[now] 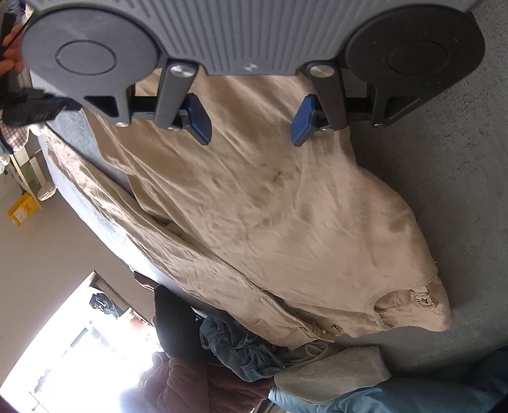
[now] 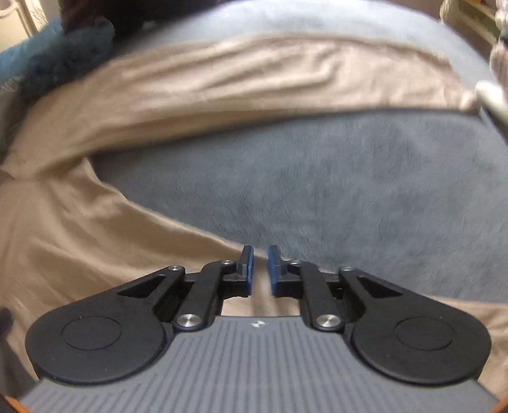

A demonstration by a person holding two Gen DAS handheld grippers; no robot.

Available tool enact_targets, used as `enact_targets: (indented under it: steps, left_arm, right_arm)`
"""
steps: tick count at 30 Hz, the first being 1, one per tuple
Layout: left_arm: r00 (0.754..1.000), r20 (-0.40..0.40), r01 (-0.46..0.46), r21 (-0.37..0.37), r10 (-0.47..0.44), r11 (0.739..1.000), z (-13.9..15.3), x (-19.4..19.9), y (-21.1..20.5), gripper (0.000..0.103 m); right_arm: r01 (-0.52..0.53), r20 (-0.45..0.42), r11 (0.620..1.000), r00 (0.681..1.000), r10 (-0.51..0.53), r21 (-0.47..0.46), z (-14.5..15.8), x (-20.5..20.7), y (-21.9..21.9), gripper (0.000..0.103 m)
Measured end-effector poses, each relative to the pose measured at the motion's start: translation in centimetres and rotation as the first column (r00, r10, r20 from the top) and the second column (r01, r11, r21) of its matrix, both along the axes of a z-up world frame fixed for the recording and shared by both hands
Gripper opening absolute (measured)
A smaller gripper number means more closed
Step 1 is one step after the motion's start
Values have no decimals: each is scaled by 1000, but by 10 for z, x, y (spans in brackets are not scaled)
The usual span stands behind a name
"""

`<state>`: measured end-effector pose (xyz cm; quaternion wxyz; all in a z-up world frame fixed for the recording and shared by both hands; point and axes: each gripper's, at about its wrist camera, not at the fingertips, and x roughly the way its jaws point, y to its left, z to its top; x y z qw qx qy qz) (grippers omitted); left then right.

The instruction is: Fold clothes

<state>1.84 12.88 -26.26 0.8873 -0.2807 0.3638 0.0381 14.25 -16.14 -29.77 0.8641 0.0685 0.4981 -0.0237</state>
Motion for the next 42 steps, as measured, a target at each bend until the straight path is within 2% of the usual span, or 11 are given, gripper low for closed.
enact_targets:
  steps: [6,8,10,11,16,20,25,29,33,35,42]
  left_arm:
    - [1000,6,7,4,-7,1000,0,3,0,57]
    - [1000,6,8,2,-8,1000,-1,3,1,57]
    - [1000,6,9,3,-10,1000,-1,3,1,57]
    - [1000,7,10,5,-10,1000,-1,3,1,57]
    - [1000,4,10,15,-10,1000,-2,6,-1,57]
    - [1000,2,15,29,-15,999,-2,7,-2,58]
    - [1000,6,14,21,-14,1000,-3,6,0,57]
    - [1000,7,8,16,-9,1000,-3,7,0,57]
    - [1000,11,12,14,-12,1000,-3,6,0,58]
    - [1000,14,13,7,-13,1000,-4,5,2,57]
    - [1000,21,6,-18,-6,1000,-5,4,5,57]
  right_arm:
    - [-147,-20,970,988,154,196,14,0,35,11]
    - [-143,-75,968,984,161,206,-9,15,43,11]
    - [-125,-65,981,989,136,146,-22,23,41,5]
    - [-107,-40,987,993,112,117,-19,27,40,2]
    - [-148,17,983,989,147,113,18,27,62,10]
    - [-239,-37,945,967,253,223,9,34,92,10]
    - [-140,-2,983,990,141,119,-9,61,92,3]
    - [-182,23,964,983,181,192,21,51,103,10]
    - [-247,1,930,967,256,272,20,58,123,10]
    - [-213,-9,948,975,221,237,4,82,126,10]
    - [-141,-67,929,983,174,343,22,63,96,12]
